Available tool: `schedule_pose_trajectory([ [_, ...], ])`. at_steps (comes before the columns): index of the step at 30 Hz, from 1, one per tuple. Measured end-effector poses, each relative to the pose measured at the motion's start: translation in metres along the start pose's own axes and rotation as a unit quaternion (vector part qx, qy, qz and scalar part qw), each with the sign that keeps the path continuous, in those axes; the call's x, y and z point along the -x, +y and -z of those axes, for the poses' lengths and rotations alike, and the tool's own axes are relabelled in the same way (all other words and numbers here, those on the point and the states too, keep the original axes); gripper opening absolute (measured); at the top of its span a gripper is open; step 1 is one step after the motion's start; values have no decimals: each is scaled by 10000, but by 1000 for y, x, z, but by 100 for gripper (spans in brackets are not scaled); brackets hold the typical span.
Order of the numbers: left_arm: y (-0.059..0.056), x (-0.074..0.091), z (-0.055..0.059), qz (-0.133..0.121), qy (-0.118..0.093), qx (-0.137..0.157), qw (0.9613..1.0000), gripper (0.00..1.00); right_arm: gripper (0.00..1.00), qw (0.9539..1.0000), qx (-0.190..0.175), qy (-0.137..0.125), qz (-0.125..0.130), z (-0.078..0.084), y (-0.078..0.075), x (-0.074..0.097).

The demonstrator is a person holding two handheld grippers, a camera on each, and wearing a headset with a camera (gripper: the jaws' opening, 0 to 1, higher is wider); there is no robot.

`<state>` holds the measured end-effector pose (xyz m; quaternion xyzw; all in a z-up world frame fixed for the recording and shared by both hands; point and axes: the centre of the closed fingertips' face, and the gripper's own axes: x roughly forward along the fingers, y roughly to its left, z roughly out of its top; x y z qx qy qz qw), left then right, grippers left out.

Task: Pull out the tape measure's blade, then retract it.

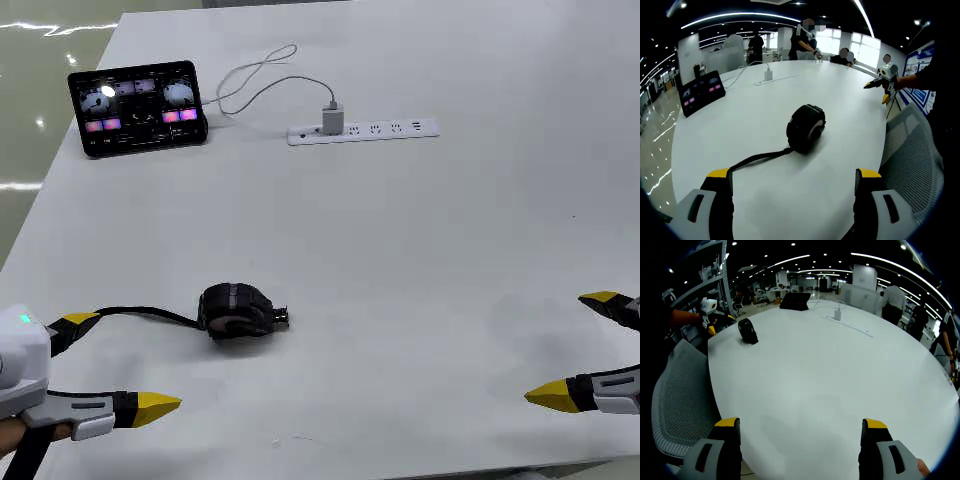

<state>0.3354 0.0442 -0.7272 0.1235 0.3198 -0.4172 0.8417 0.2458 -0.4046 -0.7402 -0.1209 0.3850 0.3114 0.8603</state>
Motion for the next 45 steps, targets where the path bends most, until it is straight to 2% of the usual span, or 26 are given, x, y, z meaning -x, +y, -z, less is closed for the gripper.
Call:
schedule_pose_trajectory([
  [3,-1,0,-3,27,-61,5,10000,99,99,10000,13,-7,-10,0,1,-1],
  [19,2,1,-4,50,-46,0,10000,99,99,10000,37,-67,-15,-6,1,1],
  [25,3,0,-9,50,-52,-122,9999,99,99,9990,272,-345,-36,-17,-2,1],
  [28,12,-2,-12,-164,-55,-288,9994,99,99,9993,250,-291,-47,-18,-3,1],
  [30,12,-3,-14,-126,-46,-261,9996,99,99,9991,289,-314,-53,-20,-4,1],
  [37,11,-9,-25,65,33,-469,9989,99,99,9985,452,-277,-135,-32,-3,-4],
  [41,10,-12,-33,175,75,-627,9978,99,99,9974,590,-362,-197,-43,-3,-6],
  [45,7,-15,-39,310,131,-835,9959,99,99,9965,711,-336,-273,-48,-3,-9],
])
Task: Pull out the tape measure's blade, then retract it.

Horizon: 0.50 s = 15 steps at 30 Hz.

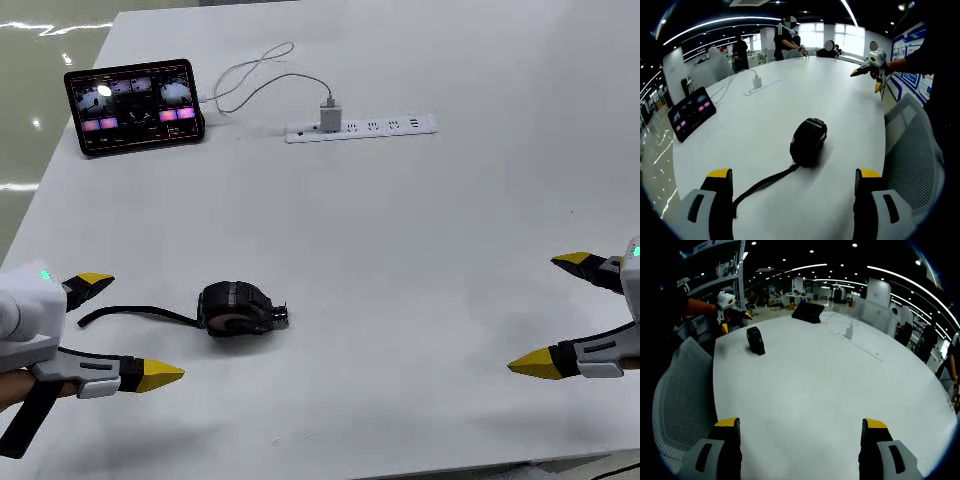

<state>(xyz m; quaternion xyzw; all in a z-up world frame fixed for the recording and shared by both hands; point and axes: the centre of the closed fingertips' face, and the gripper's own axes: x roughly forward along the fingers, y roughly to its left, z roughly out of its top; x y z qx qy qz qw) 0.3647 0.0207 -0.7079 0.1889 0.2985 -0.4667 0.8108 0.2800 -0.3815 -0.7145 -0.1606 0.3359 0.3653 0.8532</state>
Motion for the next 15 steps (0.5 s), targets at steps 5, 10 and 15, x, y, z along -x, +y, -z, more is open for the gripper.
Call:
schedule_pose_trajectory([
  [5,-5,-6,-6,232,109,-219,9994,99,99,9999,106,42,-54,-4,-1,-4],
  [10,-8,-15,-17,437,174,-423,9980,99,99,9997,218,38,-145,-10,1,-7],
  [15,-13,-24,-23,624,298,-558,9960,99,99,9994,269,44,-236,-15,1,-11],
])
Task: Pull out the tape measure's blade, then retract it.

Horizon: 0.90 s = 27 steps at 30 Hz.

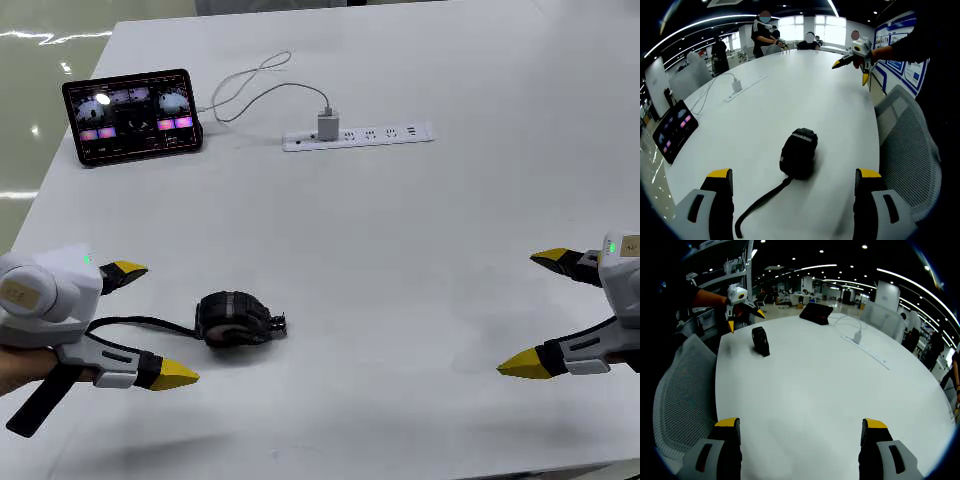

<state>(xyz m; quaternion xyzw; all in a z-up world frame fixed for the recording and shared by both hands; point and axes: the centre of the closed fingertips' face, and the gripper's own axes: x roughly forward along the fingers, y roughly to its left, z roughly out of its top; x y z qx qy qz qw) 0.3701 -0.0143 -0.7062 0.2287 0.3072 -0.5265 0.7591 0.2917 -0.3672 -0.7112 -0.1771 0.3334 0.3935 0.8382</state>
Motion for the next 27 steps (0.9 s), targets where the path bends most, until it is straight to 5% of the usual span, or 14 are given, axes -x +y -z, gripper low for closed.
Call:
schedule_pose_trajectory([
  [8,3,-12,-7,200,292,-492,9982,99,99,9999,31,-12,-122,-11,-2,-10],
  [11,9,-15,-3,148,620,-1035,9926,97,99,9997,182,8,-148,-15,-2,-13],
  [17,6,-25,-12,302,633,-1058,9919,94,99,9991,246,-131,-322,-26,2,-20],
  [22,4,-35,-7,406,954,-1371,9851,89,99,9981,434,-84,-431,-32,5,-30],
  [27,-5,-45,-13,579,951,-1335,9848,84,99,9972,534,-123,-508,-42,6,-39],
])
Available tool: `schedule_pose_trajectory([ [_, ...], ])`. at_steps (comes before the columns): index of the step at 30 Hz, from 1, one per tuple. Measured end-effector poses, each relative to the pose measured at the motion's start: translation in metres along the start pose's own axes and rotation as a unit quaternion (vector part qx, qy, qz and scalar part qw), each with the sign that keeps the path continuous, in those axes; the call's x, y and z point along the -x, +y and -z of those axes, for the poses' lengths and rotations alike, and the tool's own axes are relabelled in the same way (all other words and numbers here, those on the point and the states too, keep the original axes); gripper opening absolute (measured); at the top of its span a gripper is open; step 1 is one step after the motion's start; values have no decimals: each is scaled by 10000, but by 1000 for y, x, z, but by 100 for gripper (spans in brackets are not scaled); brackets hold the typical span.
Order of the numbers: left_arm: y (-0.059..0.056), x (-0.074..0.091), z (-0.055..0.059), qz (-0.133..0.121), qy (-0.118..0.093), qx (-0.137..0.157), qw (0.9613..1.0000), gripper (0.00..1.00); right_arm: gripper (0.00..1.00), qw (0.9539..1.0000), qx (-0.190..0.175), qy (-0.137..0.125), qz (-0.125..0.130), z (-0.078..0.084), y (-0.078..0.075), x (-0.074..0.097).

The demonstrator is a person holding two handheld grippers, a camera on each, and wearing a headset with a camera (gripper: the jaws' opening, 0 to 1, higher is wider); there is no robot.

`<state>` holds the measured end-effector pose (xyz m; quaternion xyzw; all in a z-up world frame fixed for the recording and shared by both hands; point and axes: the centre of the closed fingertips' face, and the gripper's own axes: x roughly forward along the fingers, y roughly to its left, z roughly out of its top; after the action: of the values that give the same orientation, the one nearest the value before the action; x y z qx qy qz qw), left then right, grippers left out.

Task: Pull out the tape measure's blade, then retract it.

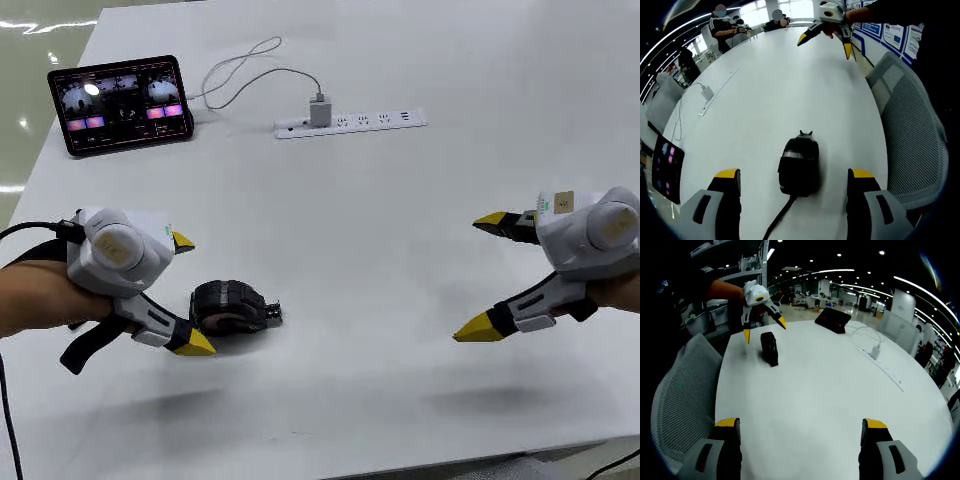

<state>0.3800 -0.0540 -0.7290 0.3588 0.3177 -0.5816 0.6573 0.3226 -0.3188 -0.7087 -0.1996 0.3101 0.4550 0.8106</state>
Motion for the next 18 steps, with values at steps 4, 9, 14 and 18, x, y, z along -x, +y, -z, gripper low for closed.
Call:
schedule_pose_trajectory([
  [4,-3,-5,-6,99,2,32,9999,83,99,10000,36,6,-53,-6,-1,-5],
  [9,-4,-11,-10,179,16,131,9998,78,99,9999,79,-38,-118,-13,-1,-11],
  [14,-7,-17,-11,248,54,93,9996,77,99,9992,281,-218,-165,-25,0,-18],
  [18,-8,-18,-16,291,7,45,9996,68,99,9990,229,-270,-273,-29,2,-27],
])
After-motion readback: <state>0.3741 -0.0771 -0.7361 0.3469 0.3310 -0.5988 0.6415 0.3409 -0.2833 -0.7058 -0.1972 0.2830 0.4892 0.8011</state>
